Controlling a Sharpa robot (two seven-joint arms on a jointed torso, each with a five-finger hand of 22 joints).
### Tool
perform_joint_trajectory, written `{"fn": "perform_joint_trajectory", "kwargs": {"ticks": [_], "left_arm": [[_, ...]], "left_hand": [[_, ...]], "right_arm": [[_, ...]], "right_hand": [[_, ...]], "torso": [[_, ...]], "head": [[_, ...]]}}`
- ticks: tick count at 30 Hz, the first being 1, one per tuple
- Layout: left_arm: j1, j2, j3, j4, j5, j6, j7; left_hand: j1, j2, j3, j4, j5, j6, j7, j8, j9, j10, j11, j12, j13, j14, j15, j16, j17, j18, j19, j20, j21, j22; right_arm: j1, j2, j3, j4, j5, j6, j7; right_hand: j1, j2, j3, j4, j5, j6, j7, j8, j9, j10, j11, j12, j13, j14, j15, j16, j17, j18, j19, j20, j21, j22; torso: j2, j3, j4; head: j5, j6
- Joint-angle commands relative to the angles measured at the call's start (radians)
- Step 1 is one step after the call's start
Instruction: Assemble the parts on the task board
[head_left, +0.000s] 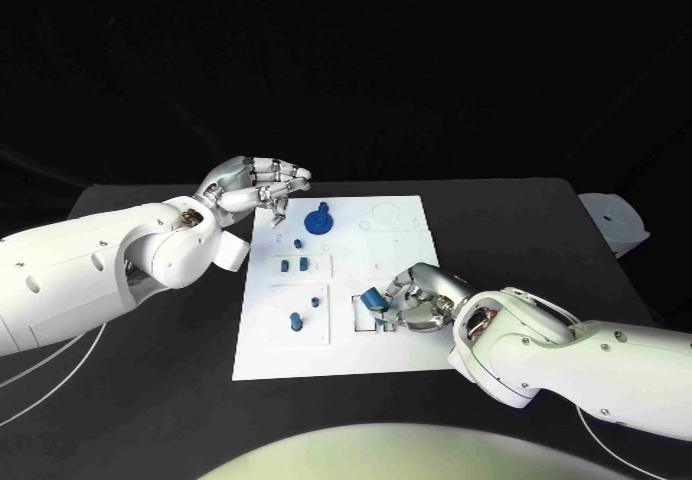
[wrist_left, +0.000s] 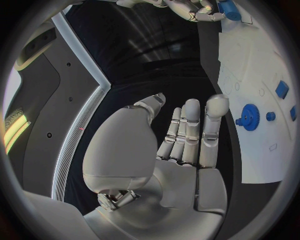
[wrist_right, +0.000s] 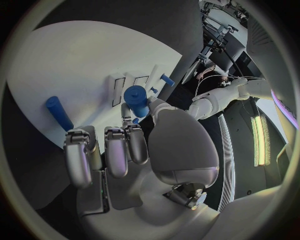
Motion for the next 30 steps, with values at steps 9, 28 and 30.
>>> {"fn": "perform_joint_trajectory", "kwargs": {"ticks": [9, 28, 30], "left_arm": [[0.001, 0.001, 0.001, 0.004, 0.007, 0.018, 0.006], [0.001, -0.002, 0.001, 0.006, 0.007, 0.020, 0.002], [0.001, -0.003, 0.001, 0.006, 0.007, 0.020, 0.002]], "left_hand": [[0.002, 0.009, -0.001, 0.005, 0.003, -0.006, 0.022, 0.003, 0.001, -0.007, -0.002, 0.006, 0.000, -0.003, 0.001, -0.004, -0.002, 0.002, -0.004, -0.002, -0.003, 0.000], [0.003, 0.010, -0.001, 0.005, 0.003, -0.007, 0.022, 0.004, 0.001, -0.010, -0.002, 0.006, 0.000, -0.003, 0.001, -0.004, -0.002, 0.002, -0.002, -0.002, -0.001, 0.002], [0.003, 0.010, -0.001, 0.005, 0.003, -0.007, 0.022, 0.004, 0.001, -0.010, -0.002, 0.006, 0.000, -0.003, 0.001, -0.004, -0.002, 0.002, -0.002, -0.002, -0.001, 0.002]], "right_arm": [[0.000, 0.031, 0.000, -0.021, 0.000, 0.028, -0.041], [0.000, 0.046, 0.000, -0.035, -0.010, 0.055, -0.059], [0.000, 0.047, 0.000, -0.036, -0.013, 0.049, -0.060]], "right_hand": [[-0.056, -0.005, -0.008, 0.003, 0.001, 0.054, -0.040, 0.034, 0.032, 0.015, -0.011, 0.004, 0.153, 0.090, -0.009, 0.006, 0.183, -0.007, 0.105, -0.010, 0.004, 0.263], [-0.179, -0.013, -0.070, 0.005, 0.013, 0.054, -0.045, 0.049, 0.047, 0.013, -0.015, -0.006, 0.151, 0.090, -0.013, 0.006, 0.184, -0.007, 0.105, -0.015, 0.004, 0.263], [-0.208, -0.005, -0.096, 0.005, -0.028, 0.053, -0.046, 0.053, 0.051, 0.013, -0.016, -0.008, 0.151, 0.090, -0.014, 0.006, 0.184, -0.007, 0.105, -0.015, 0.004, 0.263]], "torso": [[0.000, 0.0007, -0.0018], [0.000, 0.0008, -0.0021], [0.000, 0.0004, -0.0019]], "head": [[0.009, -0.003], [0.013, -0.006], [0.013, -0.006]]}}
